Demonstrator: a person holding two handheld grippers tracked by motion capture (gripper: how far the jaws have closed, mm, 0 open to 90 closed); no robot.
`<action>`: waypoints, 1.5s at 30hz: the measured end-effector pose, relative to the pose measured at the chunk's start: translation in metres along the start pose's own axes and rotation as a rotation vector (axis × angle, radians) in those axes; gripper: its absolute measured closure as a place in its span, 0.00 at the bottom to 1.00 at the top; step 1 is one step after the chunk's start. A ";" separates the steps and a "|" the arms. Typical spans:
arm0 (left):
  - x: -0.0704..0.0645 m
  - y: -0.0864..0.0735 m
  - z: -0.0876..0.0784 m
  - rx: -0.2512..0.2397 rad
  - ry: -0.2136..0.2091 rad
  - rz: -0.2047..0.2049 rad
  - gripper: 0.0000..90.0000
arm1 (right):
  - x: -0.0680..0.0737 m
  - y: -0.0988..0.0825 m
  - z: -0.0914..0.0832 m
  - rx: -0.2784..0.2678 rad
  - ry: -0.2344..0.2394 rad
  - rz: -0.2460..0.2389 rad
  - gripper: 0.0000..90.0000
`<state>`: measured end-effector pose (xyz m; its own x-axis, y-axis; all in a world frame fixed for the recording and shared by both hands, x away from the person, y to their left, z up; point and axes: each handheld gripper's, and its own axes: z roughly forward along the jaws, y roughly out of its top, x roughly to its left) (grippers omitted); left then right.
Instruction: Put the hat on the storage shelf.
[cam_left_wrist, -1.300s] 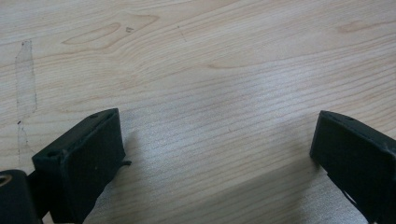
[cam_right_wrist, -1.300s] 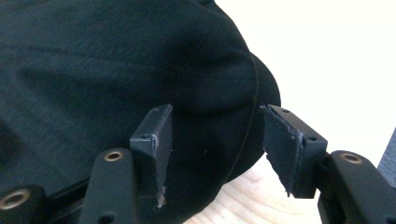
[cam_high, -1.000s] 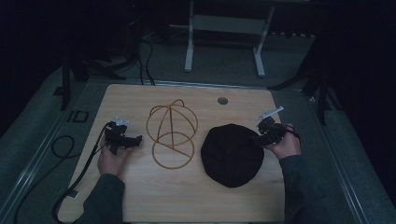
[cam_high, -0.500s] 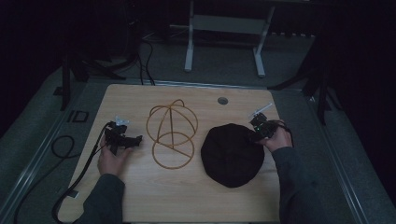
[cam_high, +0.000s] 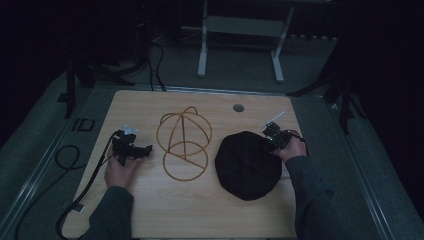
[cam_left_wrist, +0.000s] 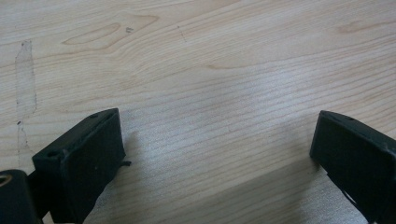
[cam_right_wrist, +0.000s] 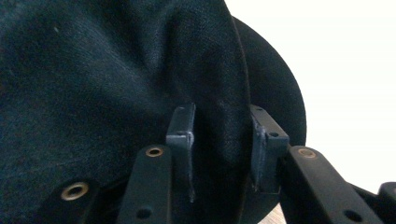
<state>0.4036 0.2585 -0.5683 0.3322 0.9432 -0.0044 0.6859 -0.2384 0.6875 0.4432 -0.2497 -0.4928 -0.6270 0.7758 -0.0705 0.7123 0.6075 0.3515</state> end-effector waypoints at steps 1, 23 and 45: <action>0.000 0.000 0.000 0.000 0.000 0.000 0.03 | 0.001 0.000 0.000 0.001 -0.008 -0.003 0.75; 0.000 0.000 0.000 0.000 0.000 0.000 0.03 | -0.006 0.004 -0.004 0.046 0.032 0.105 0.86; 0.000 0.000 0.000 0.000 0.000 -0.001 0.03 | -0.005 0.008 -0.022 0.000 0.134 0.155 0.87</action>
<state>0.4038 0.2583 -0.5683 0.3320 0.9433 -0.0050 0.6862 -0.2379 0.6874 0.4450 -0.2523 -0.4695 -0.5463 0.8304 0.1091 0.8034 0.4826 0.3488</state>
